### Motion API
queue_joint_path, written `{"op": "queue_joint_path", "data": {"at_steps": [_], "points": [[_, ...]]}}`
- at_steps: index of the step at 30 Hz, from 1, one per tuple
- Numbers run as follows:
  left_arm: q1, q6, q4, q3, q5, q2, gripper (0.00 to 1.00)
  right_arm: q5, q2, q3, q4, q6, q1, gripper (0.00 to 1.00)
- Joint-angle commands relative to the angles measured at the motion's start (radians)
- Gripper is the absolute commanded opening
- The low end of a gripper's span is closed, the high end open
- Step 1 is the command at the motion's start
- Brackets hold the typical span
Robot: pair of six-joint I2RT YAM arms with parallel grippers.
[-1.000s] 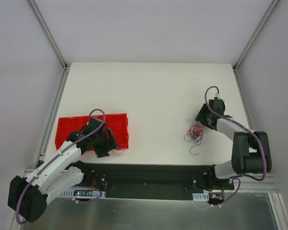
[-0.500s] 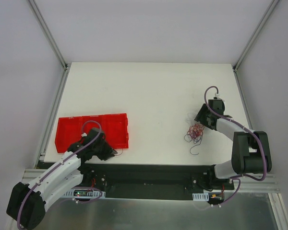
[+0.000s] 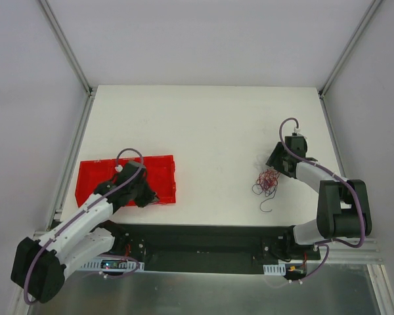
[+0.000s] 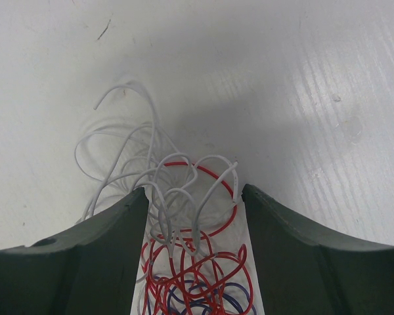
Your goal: Untangle the cables
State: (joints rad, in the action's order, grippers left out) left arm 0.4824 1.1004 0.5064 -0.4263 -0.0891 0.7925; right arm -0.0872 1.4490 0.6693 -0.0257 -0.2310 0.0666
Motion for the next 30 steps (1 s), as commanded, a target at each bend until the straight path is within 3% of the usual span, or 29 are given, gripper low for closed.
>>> {"op": "queue_joint_path", "data": {"at_steps": [1, 10, 18, 21, 25, 30], "points": [[-0.01, -0.161, 0.041, -0.141, 0.083, 0.144, 0.0, -0.002, 0.008, 0.026, -0.031, 0.007, 0.007, 0.63], [-0.01, -0.295, 0.03, -0.311, 0.279, 0.373, 0.0, 0.0, 0.008, 0.026, -0.031, 0.007, 0.009, 0.63], [-0.008, -0.393, -0.16, -0.342, 0.253, 0.534, 0.0, -0.002, 0.008, 0.026, -0.033, 0.009, 0.01, 0.63], [-0.008, -0.435, -0.175, -0.354, 0.304, 0.612, 0.0, -0.002, 0.01, 0.026, -0.033, 0.007, 0.01, 0.63], [-0.008, -0.448, -0.2, -0.325, 0.315, 0.599, 0.0, 0.0, 0.007, 0.023, -0.031, 0.009, 0.01, 0.63], [-0.008, -0.453, -0.195, -0.299, 0.287, 0.509, 0.27, 0.0, 0.005, 0.023, -0.029, 0.009, 0.013, 0.63]]}}
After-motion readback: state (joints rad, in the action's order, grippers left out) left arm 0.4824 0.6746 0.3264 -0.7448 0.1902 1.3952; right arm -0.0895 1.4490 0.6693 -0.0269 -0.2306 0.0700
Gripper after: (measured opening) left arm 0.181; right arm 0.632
